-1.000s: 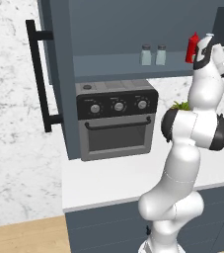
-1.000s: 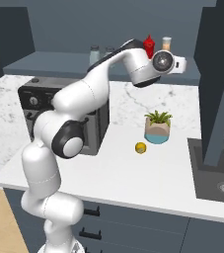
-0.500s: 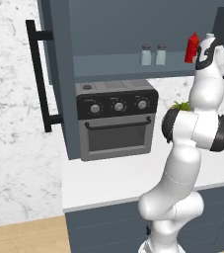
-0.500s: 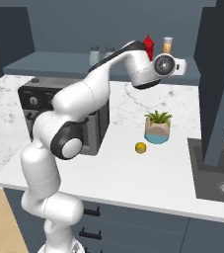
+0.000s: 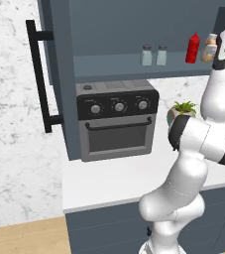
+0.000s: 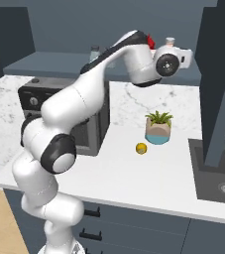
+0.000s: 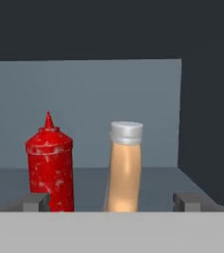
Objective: Put the shaker and condiment bottle from the counter next to their counterparts in the cabinet.
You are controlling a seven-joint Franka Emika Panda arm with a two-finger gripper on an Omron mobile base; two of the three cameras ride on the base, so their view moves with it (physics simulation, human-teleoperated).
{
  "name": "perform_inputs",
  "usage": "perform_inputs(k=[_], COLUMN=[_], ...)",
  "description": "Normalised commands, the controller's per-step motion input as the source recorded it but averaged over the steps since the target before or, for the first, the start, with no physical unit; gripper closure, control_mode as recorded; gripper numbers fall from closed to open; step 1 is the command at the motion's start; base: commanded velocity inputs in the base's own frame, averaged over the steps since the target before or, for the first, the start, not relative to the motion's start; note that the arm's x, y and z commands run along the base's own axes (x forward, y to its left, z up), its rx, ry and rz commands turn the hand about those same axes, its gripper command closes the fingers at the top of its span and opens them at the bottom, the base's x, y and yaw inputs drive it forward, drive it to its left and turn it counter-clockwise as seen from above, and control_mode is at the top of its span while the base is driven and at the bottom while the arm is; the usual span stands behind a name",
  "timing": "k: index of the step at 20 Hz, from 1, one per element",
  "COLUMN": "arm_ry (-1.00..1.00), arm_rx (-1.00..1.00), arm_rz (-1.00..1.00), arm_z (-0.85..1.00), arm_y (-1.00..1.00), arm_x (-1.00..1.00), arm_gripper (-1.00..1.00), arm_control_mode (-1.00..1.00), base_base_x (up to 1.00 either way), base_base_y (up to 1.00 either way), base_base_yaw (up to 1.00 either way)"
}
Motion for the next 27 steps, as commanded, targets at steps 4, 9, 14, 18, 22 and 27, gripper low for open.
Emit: perform_inputs(k=[4,9,14,18,22,27], arm_ry=[-0.1,-0.06,0.01,0.09,0.15,0.21], arm_rx=[0.0,-0.02,0.0,0.0,0.0,0.0], arm_rz=[0.0,0.0,0.01,0.01,0.0,0.0], arm_z=[-0.01,-0.05,0.4,0.88,0.92,0.71], arm_y=[0.2,0.35,0.26,0.06,0.0,0.0], arm_x=[-1.0,-1.0,-1.0,-1.0,-1.0,-1.0], arm_gripper=[-1.0,-1.0,-1.0,-1.0,-1.0,-1.0], arm_control_mode=[-1.0,-1.0,-1.0,-1.0,-1.0,-1.0], base_base_x=[0.0,0.0,0.0,0.0,0.0,0.0], base_base_y=[0.0,0.0,0.0,0.0,0.0,0.0], base_base_yaw=[0.0,0.0,0.0,0.0,0.0,0.0])
